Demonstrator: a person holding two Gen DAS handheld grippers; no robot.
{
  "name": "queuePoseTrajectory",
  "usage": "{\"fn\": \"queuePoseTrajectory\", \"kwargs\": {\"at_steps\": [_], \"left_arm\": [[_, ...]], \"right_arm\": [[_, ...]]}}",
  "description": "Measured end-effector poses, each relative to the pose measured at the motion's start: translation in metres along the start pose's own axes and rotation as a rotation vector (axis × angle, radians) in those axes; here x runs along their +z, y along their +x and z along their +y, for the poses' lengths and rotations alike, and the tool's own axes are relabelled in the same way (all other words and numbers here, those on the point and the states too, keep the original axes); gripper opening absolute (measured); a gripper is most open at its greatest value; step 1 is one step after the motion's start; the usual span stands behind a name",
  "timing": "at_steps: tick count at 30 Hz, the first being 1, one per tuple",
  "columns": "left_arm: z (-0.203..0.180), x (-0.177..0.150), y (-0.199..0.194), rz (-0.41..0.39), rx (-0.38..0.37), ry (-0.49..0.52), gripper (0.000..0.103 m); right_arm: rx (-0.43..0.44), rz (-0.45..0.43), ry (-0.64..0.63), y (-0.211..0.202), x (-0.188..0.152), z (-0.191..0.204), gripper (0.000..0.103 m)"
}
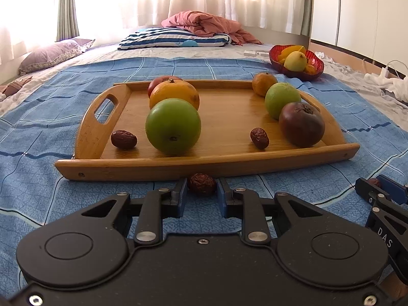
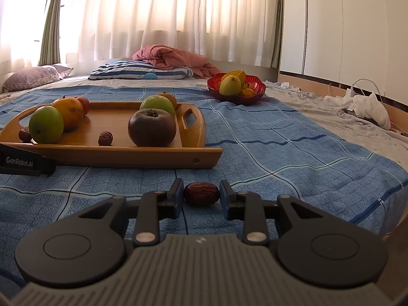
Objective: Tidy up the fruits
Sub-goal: 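Close the left gripper on a dark date while the right gripper closes on another, then lift both held dates and carry them over the tray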
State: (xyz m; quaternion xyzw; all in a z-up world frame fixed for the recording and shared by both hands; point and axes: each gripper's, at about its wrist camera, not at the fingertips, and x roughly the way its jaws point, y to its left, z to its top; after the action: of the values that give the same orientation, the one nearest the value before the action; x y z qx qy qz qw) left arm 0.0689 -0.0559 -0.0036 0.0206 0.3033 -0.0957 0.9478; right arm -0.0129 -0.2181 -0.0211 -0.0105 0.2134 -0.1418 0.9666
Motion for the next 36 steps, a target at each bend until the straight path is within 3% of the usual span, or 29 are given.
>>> {"fn": "queuePoseTrajectory", "kwargs": {"at_steps": [20,36], "left_arm": [[0.012,0.006,-0.024,-0.052,0.033,-0.006,0.023],[0.044,0.036,-0.038,-0.137,0.074,-0.031,0.023]], "right_arm": [[0.102,-0.063,-0.048,-0.011,0.019,0.029,0.035],[0.21,-0.088,-0.027,0.0,0.052,0.052,0.035]]}}
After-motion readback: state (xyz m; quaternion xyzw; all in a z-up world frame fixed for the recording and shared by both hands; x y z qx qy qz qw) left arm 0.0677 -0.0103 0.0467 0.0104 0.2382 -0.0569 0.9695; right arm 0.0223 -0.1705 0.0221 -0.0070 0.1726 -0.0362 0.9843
